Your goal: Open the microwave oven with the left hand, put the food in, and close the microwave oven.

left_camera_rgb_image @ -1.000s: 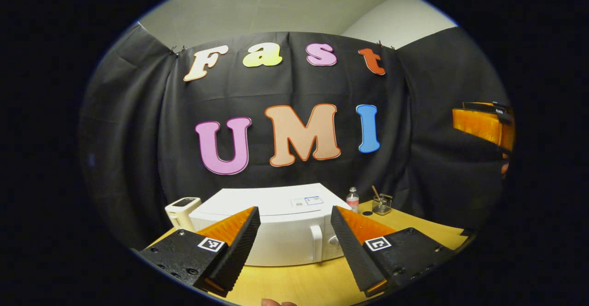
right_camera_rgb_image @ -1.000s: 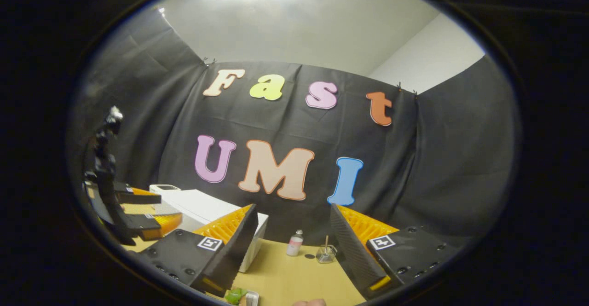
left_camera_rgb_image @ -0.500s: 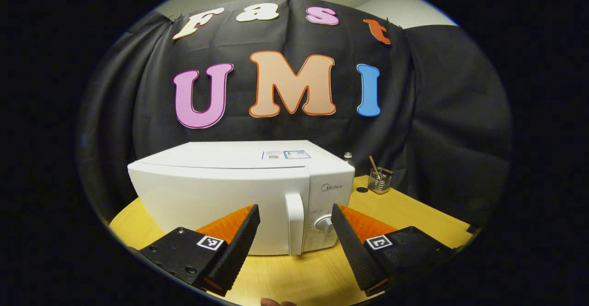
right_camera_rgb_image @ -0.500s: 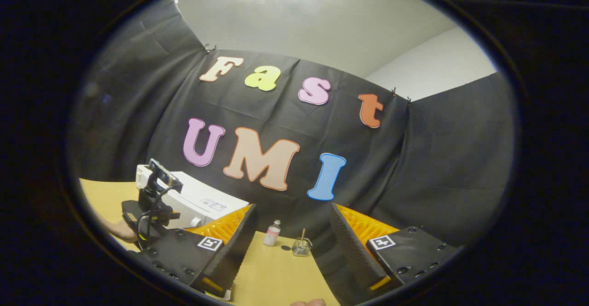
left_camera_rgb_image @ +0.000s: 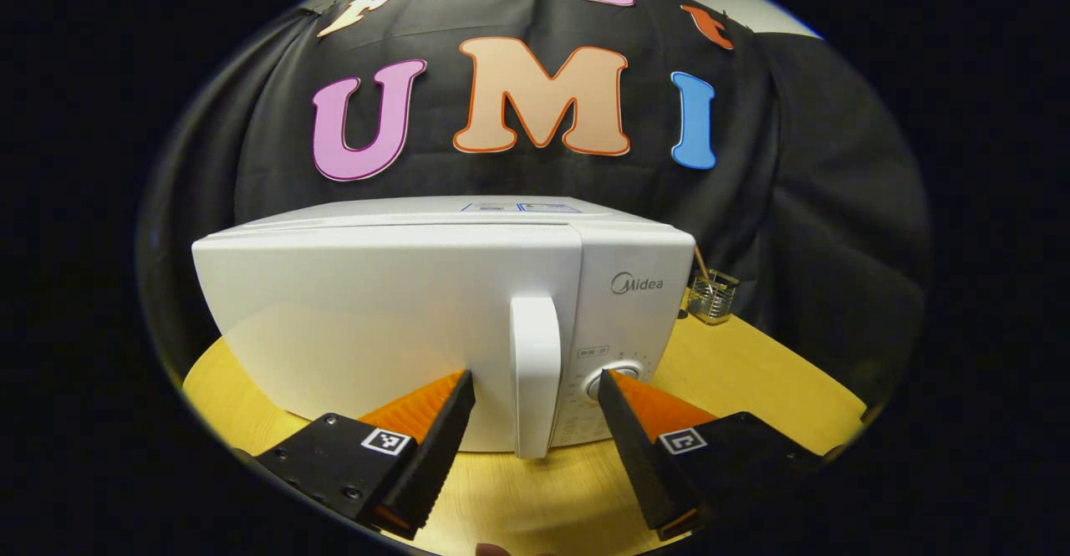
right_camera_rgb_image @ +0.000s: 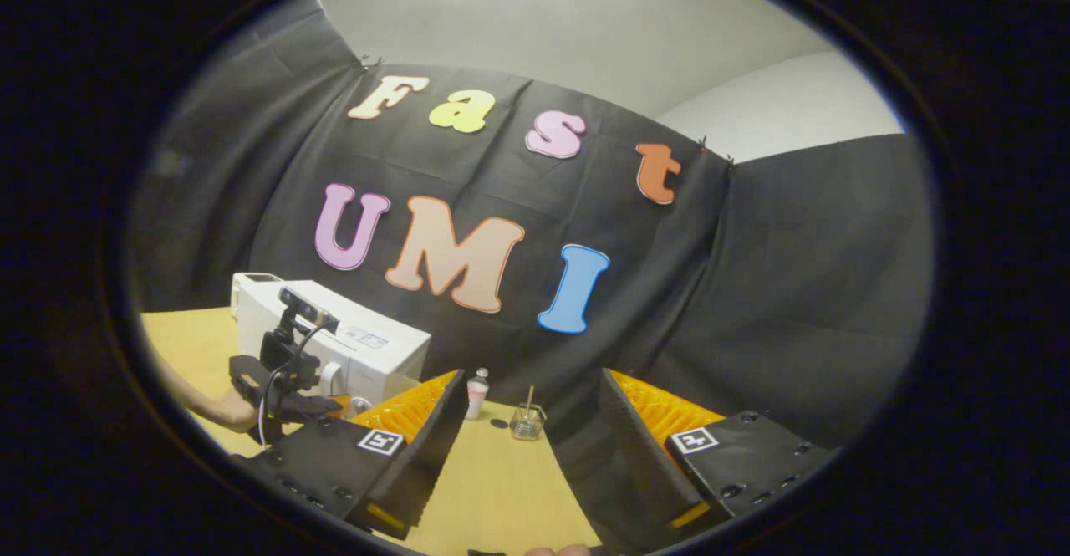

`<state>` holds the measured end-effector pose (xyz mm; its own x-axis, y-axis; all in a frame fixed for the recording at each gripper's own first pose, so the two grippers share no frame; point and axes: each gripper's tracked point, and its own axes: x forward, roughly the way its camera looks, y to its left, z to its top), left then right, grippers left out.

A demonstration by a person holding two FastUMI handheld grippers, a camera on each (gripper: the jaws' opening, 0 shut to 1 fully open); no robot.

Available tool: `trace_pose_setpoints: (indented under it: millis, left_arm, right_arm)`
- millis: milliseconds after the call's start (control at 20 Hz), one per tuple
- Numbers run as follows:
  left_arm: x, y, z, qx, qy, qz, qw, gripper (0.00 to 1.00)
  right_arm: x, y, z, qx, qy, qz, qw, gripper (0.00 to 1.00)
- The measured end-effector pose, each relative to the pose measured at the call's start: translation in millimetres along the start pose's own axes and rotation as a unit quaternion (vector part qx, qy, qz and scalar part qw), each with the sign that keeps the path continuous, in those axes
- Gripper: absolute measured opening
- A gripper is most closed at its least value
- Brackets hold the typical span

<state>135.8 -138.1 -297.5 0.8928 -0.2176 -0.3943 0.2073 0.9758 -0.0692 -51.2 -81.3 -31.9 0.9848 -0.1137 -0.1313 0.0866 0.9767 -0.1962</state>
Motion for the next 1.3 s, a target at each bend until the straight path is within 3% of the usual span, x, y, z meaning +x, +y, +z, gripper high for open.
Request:
trace_pose_setpoints:
  millis: [150, 200, 250, 300, 700, 1050, 1300]
  left_arm:
    - [2, 1, 2, 0.007, -0.004, 0.004, 1.0, 0.61]
    - [3, 5, 1, 0.013, 0.002, 0.013, 1.0, 0.54]
    - [7, 9, -4, 0.02, 0.016, 0.019, 0.999, 0.36]
    - [1, 9, -1, 0.022, 0.009, 0.023, 0.999, 0.25]
    - [0, 7, 1, 0.017, 0.009, -0.016, 1.0, 0.07]
    - [-3, 5, -1, 0.022, 0.032, -0.031, 0.999, 0.07]
    - [-65, 7, -20, 0.025, 0.023, -0.061, 0.998, 0.05]
  right_arm:
    - [2, -1, -1, 0.003, -0.001, 0.001, 1.0, 0.97]
    - [2, 0, 0, 0.003, -0.002, 0.001, 1.0, 0.97]
    - [2, 0, -2, 0.002, -0.001, 0.001, 1.0, 0.97]
    - [2, -1, -3, 0.0, 0.0, 0.001, 1.0, 0.97]
    - [2, 1, -12, 0.004, 0.009, 0.007, 1.0, 0.97]
    - [10, 16, -5, 0.005, -0.003, 0.019, 1.0, 0.97]
    - [20, 26, -6, 0.02, -0.004, 0.021, 1.0, 0.99]
